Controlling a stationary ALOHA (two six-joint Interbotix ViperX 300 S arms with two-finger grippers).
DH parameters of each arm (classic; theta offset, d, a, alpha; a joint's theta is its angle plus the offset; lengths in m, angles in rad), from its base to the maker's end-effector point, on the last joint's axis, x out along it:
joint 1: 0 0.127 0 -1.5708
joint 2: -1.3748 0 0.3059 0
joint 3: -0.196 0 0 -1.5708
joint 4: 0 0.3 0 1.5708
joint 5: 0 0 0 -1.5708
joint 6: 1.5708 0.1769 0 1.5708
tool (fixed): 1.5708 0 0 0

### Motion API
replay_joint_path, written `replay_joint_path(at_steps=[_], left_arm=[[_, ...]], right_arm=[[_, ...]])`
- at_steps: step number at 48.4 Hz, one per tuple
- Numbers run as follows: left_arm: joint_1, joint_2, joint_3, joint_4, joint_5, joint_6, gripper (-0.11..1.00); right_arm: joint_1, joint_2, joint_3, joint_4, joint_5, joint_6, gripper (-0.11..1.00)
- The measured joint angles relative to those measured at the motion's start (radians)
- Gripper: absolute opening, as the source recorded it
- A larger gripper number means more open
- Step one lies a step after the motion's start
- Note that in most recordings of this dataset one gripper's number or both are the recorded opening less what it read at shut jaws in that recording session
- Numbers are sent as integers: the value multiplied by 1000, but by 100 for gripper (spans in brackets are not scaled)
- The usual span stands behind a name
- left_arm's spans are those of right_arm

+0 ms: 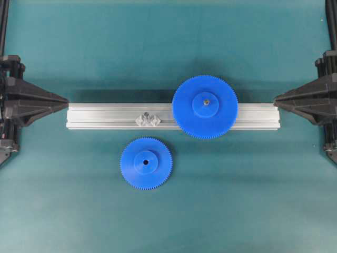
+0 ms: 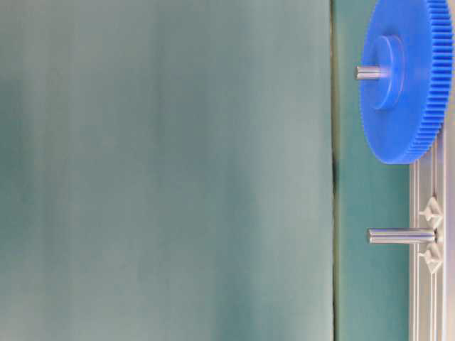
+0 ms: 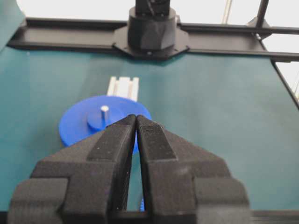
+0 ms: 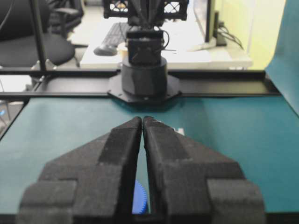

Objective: Insert the small gear onto the shaft.
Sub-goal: 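Move the left gripper toward the small blue gear on the table, then lower the left gripper and grasp the small blue gear's hub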

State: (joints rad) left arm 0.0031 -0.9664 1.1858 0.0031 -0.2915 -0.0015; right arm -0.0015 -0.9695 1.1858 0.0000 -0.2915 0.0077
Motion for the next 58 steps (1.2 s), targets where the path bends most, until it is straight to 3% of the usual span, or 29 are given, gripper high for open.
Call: replay_joint_path(at_steps=[3, 5, 19, 29, 43, 58], left_arm=[[-9, 6, -11, 2, 26, -26, 10], [-25, 18, -29, 5, 57, -43, 4], [-64, 124, -153, 12, 268, -60, -1], [-84, 336, -255, 12, 337, -60, -1], [-117, 670, -428, 12, 414, -66, -1], [-127, 836, -526, 12, 453, -66, 0]], right_arm=[[0, 2, 0, 6, 6, 2, 12], [0, 2, 2, 17, 32, 2, 8], [0, 5, -72, 46, 411, 46, 6], [3, 43, -140, 46, 603, 52, 6], [17, 178, -204, 48, 710, 83, 6], [26, 272, -216, 51, 732, 84, 6]])
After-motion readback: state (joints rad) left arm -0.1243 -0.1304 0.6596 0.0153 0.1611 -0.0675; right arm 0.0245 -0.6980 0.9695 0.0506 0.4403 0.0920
